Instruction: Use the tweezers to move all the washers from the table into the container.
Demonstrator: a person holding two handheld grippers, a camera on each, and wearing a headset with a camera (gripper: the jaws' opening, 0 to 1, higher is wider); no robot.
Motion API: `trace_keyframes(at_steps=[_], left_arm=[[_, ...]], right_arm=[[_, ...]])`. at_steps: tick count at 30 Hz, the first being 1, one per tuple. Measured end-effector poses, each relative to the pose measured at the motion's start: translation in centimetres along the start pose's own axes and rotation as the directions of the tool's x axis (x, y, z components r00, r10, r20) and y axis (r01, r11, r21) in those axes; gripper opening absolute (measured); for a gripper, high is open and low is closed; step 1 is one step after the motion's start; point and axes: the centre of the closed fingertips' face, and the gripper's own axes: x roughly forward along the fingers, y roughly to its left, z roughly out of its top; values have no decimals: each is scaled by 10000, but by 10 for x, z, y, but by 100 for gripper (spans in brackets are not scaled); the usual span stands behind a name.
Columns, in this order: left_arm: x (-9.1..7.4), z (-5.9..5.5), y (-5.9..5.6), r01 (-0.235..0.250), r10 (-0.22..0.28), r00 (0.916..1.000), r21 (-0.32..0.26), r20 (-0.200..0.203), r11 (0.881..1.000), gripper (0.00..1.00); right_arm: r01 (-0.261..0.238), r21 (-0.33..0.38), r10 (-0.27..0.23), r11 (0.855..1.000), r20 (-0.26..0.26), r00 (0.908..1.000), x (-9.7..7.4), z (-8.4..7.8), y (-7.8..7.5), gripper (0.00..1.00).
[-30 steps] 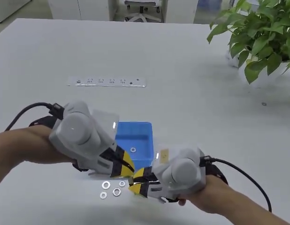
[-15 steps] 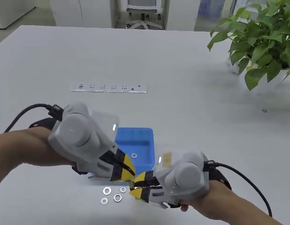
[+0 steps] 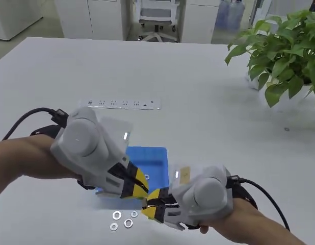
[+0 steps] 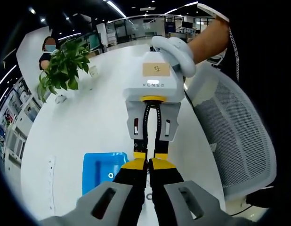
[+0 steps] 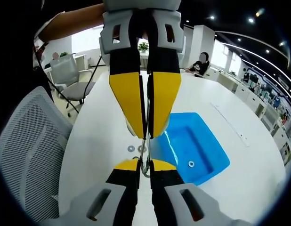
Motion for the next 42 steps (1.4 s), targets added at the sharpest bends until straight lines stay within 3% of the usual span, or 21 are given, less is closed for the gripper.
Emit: trace_keyframes(at_steps=[10, 20, 28, 42], left_arm=[[-12, 10, 9, -239, 240, 9997, 362, -11, 9991, 5], [-25, 12, 27, -548, 554, 9984, 571, -102, 9969, 5], [-30, 7, 43, -660, 675, 9975, 621, -223, 9959, 5], [-25, -8, 63, -757, 772, 9966, 466, -303, 9960, 5]], right_arm=[[188, -209, -184, 9996, 157, 9997, -7, 13, -10, 9], [493, -556, -472, 9972, 376, 9982, -5, 29, -34, 9], [581, -499, -551, 9971, 605, 9966, 2, 35, -48, 9], [473, -430, -443, 9980, 691, 9966, 18, 30, -68, 9]])
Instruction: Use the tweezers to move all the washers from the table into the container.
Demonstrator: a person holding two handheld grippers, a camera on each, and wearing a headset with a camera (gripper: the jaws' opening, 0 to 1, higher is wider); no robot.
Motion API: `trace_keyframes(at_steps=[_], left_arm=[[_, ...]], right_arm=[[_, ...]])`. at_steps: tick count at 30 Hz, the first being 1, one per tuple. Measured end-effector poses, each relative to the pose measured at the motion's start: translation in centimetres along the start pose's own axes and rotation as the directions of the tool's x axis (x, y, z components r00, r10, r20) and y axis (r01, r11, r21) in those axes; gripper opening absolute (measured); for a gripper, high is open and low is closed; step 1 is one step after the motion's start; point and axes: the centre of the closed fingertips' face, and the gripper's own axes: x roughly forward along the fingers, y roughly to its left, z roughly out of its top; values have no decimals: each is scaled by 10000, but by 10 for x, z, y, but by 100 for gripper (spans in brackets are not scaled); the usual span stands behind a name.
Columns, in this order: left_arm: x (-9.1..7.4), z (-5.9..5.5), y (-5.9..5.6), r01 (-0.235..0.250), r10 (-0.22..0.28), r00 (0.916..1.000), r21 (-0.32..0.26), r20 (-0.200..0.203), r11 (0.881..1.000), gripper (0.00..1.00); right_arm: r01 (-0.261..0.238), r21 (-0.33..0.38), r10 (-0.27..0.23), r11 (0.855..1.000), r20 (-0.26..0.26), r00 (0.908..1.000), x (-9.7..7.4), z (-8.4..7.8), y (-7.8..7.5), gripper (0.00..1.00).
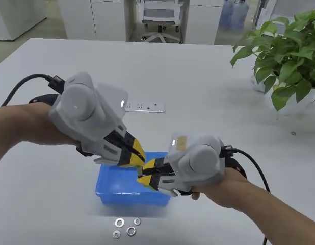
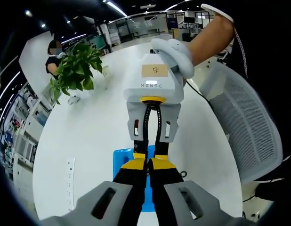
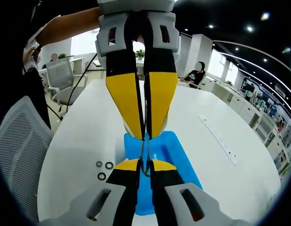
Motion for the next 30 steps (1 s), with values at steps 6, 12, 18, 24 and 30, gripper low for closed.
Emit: trace_keyframes(at_steps=[6, 12, 18, 24, 30], left_arm=[[6, -9, 7, 22, -22, 10000, -148, 3, 9999, 5], [13, -17, 11, 66, -66, 10000, -289, 0, 9996, 5], [19, -24, 14, 70, -69, 10000, -433, 22, 9990, 5], [25, -31, 16, 45, -43, 10000, -558, 50, 9984, 5], [30, -35, 17, 28, -22, 10000, -660, 85, 9978, 5]], right_arm=[[-67, 91, 68, 9999, -28, 10000, 7, -6, -6, 9], [-211, 183, 213, 9996, -118, 9997, 15, -14, -9, 9], [-325, 265, 331, 9991, -204, 9992, 21, -21, -10, 9], [-399, 332, 409, 9987, -314, 9987, 26, -28, -12, 9], [-453, 362, 468, 9983, -438, 9979, 28, -34, -13, 9]])
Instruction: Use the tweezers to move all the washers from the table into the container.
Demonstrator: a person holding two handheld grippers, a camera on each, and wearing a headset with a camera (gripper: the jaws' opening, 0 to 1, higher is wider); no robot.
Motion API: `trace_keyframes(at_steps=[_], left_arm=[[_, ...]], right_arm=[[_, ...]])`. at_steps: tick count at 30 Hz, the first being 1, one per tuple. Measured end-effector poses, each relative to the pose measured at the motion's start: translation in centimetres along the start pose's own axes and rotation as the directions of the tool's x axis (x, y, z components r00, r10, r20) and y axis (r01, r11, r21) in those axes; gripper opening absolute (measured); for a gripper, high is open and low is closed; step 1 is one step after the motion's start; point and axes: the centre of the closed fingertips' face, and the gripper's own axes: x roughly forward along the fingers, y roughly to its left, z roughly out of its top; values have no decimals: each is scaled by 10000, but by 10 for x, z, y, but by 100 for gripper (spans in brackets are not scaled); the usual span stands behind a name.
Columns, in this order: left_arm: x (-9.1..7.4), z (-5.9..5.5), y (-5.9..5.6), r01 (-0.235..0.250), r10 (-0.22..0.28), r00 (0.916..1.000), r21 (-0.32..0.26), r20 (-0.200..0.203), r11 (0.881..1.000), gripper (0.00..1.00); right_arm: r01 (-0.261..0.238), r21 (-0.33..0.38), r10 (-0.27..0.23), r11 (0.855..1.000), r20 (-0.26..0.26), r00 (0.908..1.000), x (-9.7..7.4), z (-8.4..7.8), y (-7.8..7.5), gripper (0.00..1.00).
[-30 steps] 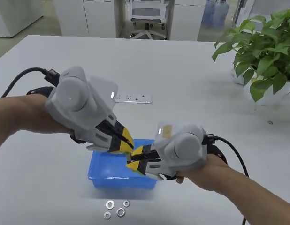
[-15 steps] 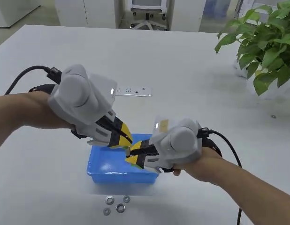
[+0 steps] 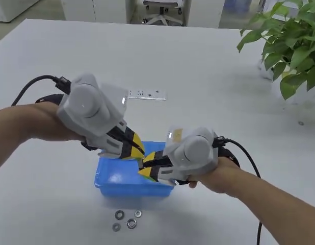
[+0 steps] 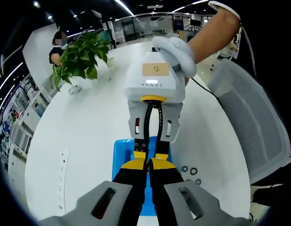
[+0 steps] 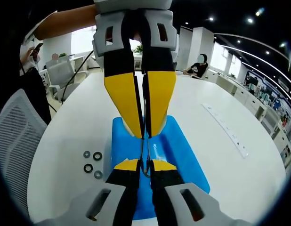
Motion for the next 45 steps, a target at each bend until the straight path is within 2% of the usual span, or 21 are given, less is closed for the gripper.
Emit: trace_keyframes(at_steps=[12, 27, 45], left_arm=[[6, -5, 3, 40, -40, 10000, -54, -12, 10000, 5], [11, -7, 2, 75, -76, 9999, -46, -68, 10000, 5], [4, -4, 1, -5, 5, 9999, -39, -130, 10000, 5]], right_arm=[[-85, 91, 86, 9999, -101, 9999, 3, -6, -1, 10], [-129, 64, 131, 9999, -246, 9996, 5, -13, -2, 10], [-36, -69, 35, 10000, -179, 9998, -1, -6, 1, 11]])
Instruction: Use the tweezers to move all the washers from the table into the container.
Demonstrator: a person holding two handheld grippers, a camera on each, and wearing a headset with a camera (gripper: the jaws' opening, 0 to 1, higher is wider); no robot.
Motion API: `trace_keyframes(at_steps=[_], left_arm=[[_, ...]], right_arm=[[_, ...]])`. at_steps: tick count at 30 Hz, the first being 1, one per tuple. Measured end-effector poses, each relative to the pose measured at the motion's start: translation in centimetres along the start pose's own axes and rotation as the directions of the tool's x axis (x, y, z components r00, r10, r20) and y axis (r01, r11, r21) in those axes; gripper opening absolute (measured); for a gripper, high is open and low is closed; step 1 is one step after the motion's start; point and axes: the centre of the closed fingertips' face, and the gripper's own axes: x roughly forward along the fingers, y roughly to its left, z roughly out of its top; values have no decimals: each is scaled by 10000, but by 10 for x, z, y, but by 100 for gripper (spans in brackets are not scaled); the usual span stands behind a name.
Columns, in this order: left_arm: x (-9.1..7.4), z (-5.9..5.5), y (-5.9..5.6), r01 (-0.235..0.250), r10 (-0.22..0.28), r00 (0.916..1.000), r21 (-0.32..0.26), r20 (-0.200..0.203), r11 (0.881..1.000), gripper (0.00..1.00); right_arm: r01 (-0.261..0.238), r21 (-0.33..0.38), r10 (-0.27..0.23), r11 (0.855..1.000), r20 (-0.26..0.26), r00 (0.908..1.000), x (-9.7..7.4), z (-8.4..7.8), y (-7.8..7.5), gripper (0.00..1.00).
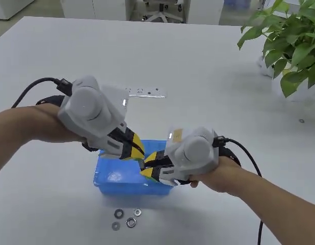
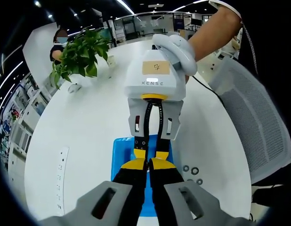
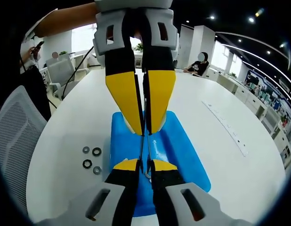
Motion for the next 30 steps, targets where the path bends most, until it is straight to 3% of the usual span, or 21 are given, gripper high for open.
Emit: trace_keyframes(at_steps=[30], left_arm=[[-36, 20, -25, -433, 434, 9990, 21, -138, 9991, 5]], right_arm=[[177, -460, -158, 9988, 426, 9990, -20, 33, 24, 11]])
